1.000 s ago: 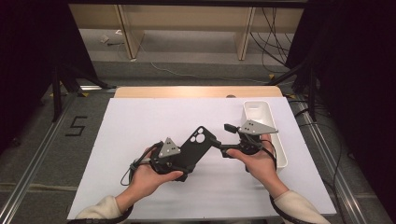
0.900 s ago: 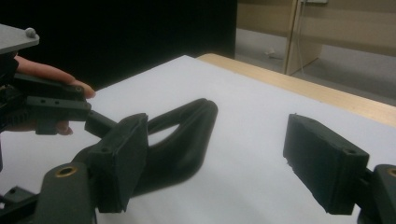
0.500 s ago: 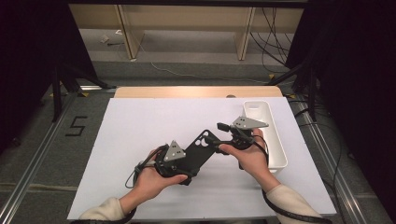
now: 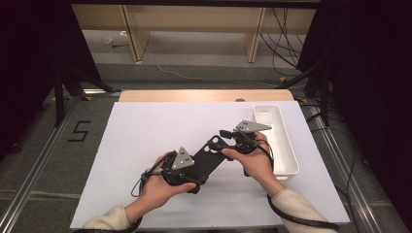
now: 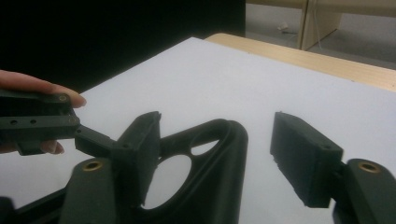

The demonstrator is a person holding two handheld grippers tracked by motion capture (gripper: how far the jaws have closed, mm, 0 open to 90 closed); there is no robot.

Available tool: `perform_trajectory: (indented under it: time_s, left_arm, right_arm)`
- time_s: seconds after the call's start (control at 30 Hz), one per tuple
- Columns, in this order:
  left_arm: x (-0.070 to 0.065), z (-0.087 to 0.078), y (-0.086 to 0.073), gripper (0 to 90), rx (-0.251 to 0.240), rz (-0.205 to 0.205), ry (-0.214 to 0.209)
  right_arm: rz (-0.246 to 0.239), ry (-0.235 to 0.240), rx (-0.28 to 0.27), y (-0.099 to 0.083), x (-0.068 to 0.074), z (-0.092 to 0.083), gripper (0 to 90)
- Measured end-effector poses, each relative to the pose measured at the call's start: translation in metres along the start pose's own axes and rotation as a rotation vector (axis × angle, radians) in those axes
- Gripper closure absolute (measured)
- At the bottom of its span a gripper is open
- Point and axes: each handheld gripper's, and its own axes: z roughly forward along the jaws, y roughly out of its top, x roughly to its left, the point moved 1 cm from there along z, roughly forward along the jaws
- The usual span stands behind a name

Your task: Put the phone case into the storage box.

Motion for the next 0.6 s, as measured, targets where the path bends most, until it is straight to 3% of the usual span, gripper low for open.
perform_trajectory:
  time_s: [0.3, 0.6]
  left_arm:
    - [0.0002, -0.0002, -0.0001, 15.6, 0.001, -0.002, 0.001]
    - [0.0003, 0.0008, -0.0006, 15.5, 0.002, -0.001, 0.001]
  right_arm:
    - [0.044, 0.030, 0.016, -0.0003, -0.0006, 0.0011, 47.8]
    - [0.059, 0.040, 0.026, -0.0006, -0.0004, 0.0012, 51.6]
